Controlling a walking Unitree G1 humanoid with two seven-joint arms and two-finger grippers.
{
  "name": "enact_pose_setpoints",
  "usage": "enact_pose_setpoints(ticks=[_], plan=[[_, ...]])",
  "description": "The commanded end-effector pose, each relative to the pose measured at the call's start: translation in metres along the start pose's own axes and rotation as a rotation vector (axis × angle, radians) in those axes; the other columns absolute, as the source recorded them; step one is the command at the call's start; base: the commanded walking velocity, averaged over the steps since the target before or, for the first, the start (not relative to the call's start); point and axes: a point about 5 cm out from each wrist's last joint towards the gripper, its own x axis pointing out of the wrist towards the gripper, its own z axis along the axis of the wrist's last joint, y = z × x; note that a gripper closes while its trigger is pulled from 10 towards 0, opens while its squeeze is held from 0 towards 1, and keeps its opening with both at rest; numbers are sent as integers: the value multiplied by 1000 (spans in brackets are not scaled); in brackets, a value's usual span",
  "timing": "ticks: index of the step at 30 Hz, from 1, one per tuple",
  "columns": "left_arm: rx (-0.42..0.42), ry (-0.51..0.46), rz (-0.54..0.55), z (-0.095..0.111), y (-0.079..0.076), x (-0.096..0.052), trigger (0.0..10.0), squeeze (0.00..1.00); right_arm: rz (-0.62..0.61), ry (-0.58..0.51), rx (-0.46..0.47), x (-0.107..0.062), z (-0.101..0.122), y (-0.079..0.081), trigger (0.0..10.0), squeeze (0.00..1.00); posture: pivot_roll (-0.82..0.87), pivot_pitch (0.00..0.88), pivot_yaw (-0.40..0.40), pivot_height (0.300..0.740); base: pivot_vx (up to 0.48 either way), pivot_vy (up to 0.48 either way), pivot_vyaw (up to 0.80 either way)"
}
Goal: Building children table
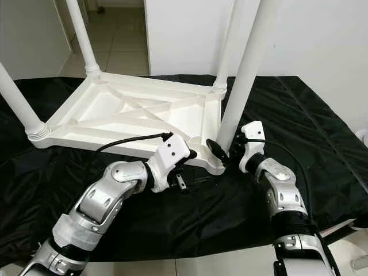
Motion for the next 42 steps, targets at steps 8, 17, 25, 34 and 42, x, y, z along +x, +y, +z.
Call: enact_pose_setpoints(ticks=[8, 17, 25, 34, 42], plan=[[9, 5, 230, 2, 13, 2, 10000, 0, 74, 57, -17, 1, -2, -8, 0, 0, -52, 1, 1, 740, 0, 0, 0], [11, -6, 248, 4, 17, 3, 10000, 0, 72, 70, 10, -3, -8, -10, 0, 0, -54, 1, -5, 740, 0, 0, 0], [10, -8, 259, 5, 18, 2, 10000, 0, -45, 19, 89, 3, -9, -4, 10000, 0, -53, 0, -8, 740, 0, 0, 0], [8, -12, 269, 5, 21, 1, 10000, 0, -345, 3, 169, 14, -8, 8, 10000, 0, -52, 0, -15, 740, 0, 0, 0], [5, -17, 276, 5, 23, 1, 10000, 0, -635, -41, 299, 19, -7, 27, 10000, 0, -50, 0, -14, 740, 0, 0, 0]])
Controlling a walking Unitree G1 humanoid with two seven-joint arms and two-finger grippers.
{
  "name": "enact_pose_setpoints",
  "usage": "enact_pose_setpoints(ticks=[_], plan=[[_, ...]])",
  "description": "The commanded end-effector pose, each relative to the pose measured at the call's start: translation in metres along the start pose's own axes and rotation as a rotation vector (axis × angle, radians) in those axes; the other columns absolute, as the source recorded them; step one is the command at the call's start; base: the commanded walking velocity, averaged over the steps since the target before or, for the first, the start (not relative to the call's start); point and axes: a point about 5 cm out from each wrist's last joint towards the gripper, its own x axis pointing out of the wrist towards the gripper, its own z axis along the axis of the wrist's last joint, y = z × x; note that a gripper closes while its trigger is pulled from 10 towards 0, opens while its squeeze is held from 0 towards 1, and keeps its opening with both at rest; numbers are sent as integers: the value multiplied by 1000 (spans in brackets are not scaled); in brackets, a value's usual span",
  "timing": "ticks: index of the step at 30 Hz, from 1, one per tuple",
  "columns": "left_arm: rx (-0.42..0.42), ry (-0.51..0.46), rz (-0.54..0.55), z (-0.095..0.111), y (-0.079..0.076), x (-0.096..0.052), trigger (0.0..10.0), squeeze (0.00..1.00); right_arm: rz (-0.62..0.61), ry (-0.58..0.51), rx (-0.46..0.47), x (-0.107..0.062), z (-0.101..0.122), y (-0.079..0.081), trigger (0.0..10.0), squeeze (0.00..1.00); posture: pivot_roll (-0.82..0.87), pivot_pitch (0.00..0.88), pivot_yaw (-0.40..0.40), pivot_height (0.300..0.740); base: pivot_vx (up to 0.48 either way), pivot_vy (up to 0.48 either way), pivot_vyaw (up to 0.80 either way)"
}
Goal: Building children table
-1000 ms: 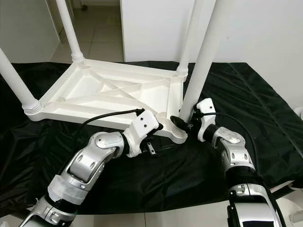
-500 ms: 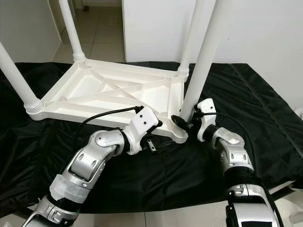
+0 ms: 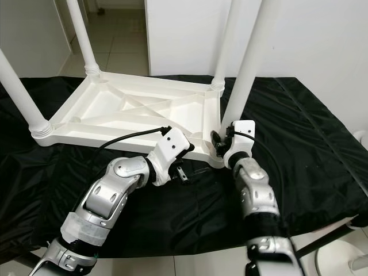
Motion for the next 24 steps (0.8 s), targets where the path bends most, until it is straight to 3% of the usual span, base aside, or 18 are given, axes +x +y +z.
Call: enact_pose_setpoints(ticks=[1, 4, 6, 8, 17, 18, 24], plan=[[14, -3, 190, 2, 12, 0, 10000, 0, -64, 13, 71, -2, -3, -5, 10000, 0, -50, 0, -14, 740, 0, 0, 0], [12, -5, 190, 3, 12, 0, 10000, 0, -152, 17, 83, -4, -5, 0, 10000, 0, -50, 0, -12, 740, 0, 0, 0], [6, -7, 188, 3, 11, 0, 10000, 0, -352, 5, 107, -11, -7, 14, 10000, 0, -51, 0, -10, 740, 0, 0, 0], [4, -7, 188, 3, 11, 0, 10000, 0, -405, 7, 117, -14, -7, 20, 10000, 0, -51, 0, -10, 740, 0, 0, 0], [3, -10, 192, 3, 12, 0, 10000, 0, -370, -8, 133, -14, -3, 23, 10000, 0, -48, 0, -12, 740, 0, 0, 0], [2, -10, 197, 3, 12, 0, 10000, 0, -347, -30, 134, -15, 1, 21, 10000, 1000, -46, 0, -14, 740, 0, 0, 0], [1, -11, 203, 3, 13, 0, 10000, 0, -286, -51, 126, -16, 6, 19, 10000, 1000, -44, 0, -14, 740, 0, 0, 0]])
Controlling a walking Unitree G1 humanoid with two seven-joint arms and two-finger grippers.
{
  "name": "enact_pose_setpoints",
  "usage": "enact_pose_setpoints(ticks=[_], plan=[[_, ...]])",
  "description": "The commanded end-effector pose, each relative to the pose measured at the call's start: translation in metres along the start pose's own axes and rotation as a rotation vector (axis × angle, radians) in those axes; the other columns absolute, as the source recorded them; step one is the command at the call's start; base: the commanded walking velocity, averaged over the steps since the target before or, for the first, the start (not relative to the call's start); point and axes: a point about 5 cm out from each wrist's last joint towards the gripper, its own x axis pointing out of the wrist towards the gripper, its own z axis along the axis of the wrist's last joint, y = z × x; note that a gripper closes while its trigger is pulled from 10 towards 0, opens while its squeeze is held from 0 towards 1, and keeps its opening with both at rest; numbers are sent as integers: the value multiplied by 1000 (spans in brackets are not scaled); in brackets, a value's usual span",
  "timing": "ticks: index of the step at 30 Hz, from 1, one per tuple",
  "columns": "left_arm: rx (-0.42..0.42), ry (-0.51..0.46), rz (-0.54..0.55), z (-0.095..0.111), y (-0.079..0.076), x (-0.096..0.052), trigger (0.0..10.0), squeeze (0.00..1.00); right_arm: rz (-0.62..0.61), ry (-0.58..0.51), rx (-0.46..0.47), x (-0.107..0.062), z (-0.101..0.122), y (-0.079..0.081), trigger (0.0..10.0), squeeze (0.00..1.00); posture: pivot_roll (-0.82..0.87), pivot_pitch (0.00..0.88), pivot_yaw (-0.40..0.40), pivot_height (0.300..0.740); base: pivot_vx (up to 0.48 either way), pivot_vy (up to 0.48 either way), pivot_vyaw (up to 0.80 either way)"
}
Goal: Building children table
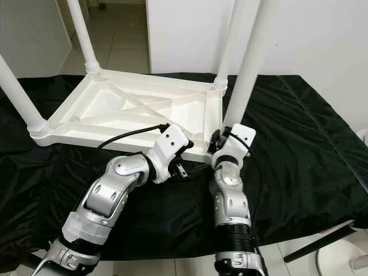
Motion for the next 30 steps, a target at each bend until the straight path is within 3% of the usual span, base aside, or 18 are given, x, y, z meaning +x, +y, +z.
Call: enact_pose_setpoints(ticks=[1, 2, 3, 9, 14, 19, 30], plan=[[11, -2, 173, 2, 9, 1, 10000, 0, 18, 11, -3, -1, 0, -4, 10000, 1000, -45, 0, -16, 740, 0, 0, 0], [11, -2, 173, 2, 9, 1, 10000, 0, 18, 11, -3, -1, 0, -4, 10000, 1000, -45, 0, -16, 740, 0, 0, 0], [10, -3, 175, 2, 9, 1, 10000, 0, 58, 15, -17, 1, 1, -7, 10000, 0, -45, 0, -16, 740, 0, 0, 0], [17, -3, 178, 2, 10, 1, 10000, 0, 322, 37, -176, 11, 4, -22, 10000, 0, -47, 0, -16, 740, 0, 0, 0], [19, -3, 175, 2, 10, 1, 10000, 0, 443, 44, -249, 17, 5, -24, 10000, 0, -48, 0, -15, 740, 0, 0, 0], [33, -9, 165, 3, 10, 0, 10000, 0, 694, 101, -338, 23, 1, -25, 10000, 0, -39, 0, -20, 740, 0, 0, 0], [38, -15, 170, 5, 11, 0, 10000, 0, 785, 130, -385, 33, 2, -29, 10000, 0, -36, 0, -18, 740, 0, 0, 0]])
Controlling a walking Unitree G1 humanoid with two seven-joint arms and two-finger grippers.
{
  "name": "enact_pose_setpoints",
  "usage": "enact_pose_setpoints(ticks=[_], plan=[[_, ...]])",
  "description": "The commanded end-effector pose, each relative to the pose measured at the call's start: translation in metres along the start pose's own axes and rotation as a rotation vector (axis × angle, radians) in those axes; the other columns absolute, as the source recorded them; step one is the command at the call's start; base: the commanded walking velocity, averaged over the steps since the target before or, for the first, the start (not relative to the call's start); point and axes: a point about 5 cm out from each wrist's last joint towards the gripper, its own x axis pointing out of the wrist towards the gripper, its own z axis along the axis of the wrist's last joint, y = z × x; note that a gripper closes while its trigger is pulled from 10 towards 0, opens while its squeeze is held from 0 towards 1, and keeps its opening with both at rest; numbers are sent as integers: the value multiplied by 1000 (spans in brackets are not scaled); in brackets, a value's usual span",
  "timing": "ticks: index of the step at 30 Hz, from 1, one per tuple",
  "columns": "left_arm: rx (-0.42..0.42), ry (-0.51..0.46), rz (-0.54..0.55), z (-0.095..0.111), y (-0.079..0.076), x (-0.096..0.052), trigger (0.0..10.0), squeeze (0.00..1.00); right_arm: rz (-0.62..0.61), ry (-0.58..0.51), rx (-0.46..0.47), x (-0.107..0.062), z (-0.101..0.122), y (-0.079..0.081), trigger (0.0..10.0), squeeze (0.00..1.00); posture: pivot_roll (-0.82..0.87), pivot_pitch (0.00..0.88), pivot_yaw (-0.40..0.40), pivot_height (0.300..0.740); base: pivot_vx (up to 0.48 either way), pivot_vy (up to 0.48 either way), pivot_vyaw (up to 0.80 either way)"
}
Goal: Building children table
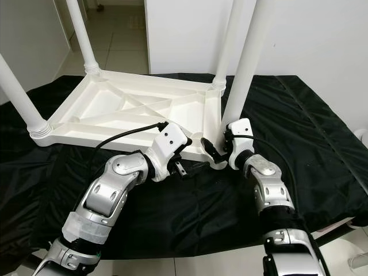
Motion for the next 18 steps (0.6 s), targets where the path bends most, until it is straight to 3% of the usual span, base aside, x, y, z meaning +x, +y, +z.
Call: enact_pose_setpoints(ticks=[1, 12, 13, 15, 16, 18], plan=[[21, -7, 151, 4, 9, 1, 10000, 0, 40, 21, -10, 3, -2, -2, 0, 0, -31, 0, -23, 740, 0, 0, 0], [18, -5, 165, 4, 11, 0, 10000, 0, 52, 71, 31, -4, -18, -12, 0, 0, -33, 0, -21, 740, 0, 0, 0], [19, -5, 164, 4, 11, 0, 10000, 0, 36, 73, 32, -5, -19, -13, 2275, 0, -35, 0, -18, 740, 0, 0, 0], [19, -4, 164, 4, 12, 0, 10000, 0, 25, 74, 32, -5, -19, -14, 2275, 0, -35, 0, -18, 740, 0, 0, 0], [19, -4, 163, 4, 11, 0, 10000, 0, 12, 70, 42, -5, -19, -14, 10000, 0, -35, 0, -18, 740, 0, 0, 0], [19, -4, 162, 4, 11, 0, 10000, 0, 2, 64, 55, -5, -20, -14, 10000, 0, -38, 0, -15, 740, 0, 0, 0]])
